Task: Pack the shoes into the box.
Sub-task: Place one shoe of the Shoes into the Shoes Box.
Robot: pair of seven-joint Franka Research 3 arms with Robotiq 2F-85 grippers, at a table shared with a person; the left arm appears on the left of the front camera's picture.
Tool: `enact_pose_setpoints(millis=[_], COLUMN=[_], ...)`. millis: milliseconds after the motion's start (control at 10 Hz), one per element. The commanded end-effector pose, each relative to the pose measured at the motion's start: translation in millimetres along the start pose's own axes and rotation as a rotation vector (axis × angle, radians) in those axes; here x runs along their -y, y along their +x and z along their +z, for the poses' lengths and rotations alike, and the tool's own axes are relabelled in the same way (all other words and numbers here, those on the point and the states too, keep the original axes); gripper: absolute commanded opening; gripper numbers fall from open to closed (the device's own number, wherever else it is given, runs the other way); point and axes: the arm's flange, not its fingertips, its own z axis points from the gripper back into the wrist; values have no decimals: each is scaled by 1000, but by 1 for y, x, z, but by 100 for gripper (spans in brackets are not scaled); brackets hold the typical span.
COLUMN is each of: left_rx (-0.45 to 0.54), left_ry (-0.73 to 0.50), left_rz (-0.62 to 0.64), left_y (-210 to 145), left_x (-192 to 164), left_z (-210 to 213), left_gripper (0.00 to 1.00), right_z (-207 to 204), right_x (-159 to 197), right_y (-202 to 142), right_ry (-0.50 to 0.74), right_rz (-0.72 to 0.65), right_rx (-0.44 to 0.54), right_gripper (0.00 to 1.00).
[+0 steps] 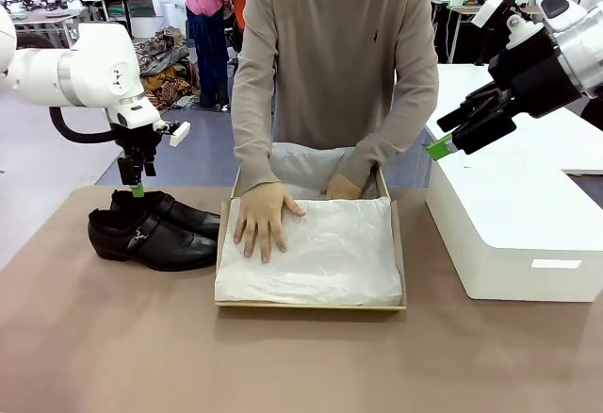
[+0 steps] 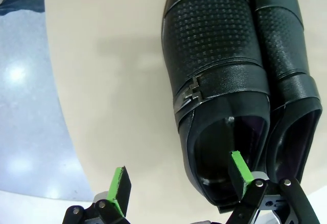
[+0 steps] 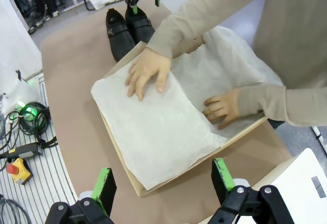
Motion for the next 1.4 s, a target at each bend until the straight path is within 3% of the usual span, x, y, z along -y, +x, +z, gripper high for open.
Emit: enact_pose_setpoints(millis=[0, 700, 1300], left_rx=[-5, -18, -17], left_ry=[-17, -20, -98], left_rz=[-15, -33, -25], left_y=[-4, -2, -3], left_x=[-8, -20, -25], left_z=[1, -15, -34], left_gripper=[100, 100, 100], right_z=[-1, -1, -1], right_x=[4, 4, 4], right_y=[0, 0, 0], right_ry=[16, 16, 16], right_rz=[22, 22, 22], right_rx=[26, 26, 26], right_gripper=[100, 100, 100])
